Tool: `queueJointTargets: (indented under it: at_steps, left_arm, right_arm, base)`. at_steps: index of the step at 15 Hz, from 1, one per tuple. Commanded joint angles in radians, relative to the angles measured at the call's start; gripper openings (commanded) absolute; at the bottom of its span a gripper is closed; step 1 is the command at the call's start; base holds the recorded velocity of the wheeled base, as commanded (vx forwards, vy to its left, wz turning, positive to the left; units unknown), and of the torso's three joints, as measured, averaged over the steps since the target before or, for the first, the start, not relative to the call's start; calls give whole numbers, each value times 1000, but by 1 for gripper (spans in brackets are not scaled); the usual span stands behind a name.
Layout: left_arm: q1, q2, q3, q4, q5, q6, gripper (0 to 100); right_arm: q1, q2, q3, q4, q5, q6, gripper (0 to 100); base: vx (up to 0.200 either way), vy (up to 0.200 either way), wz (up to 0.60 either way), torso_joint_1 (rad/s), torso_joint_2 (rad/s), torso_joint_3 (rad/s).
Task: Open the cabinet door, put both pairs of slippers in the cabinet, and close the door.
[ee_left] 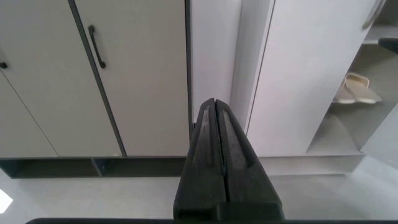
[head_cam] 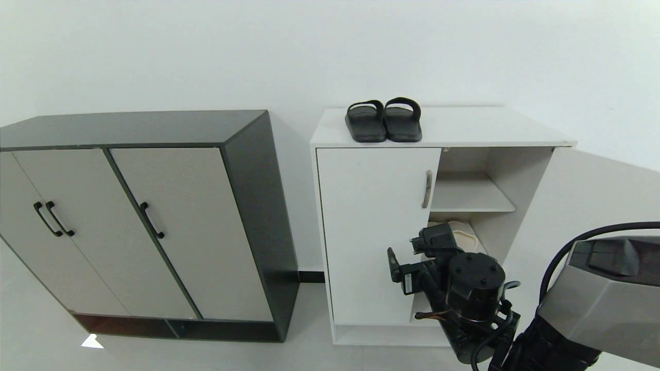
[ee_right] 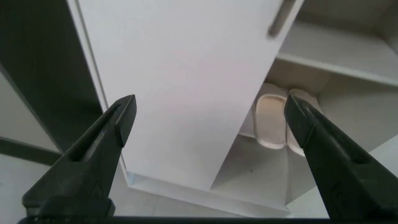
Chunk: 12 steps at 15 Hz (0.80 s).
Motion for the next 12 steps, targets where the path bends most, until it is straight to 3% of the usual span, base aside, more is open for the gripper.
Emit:
queueJointTargets:
  at_steps: [1, 12]
  left_arm:
    - [0, 2, 0, 0, 0, 0, 0]
    - [0, 2, 0, 0, 0, 0, 0]
  right_arm:
    - [0, 2, 0, -3, 0, -1, 100]
    - [0, 5, 0, -9, 1, -1, 100]
  base:
    - [0, 0, 0, 163, -486, -315]
    - [0, 0, 0, 211, -521, -311]
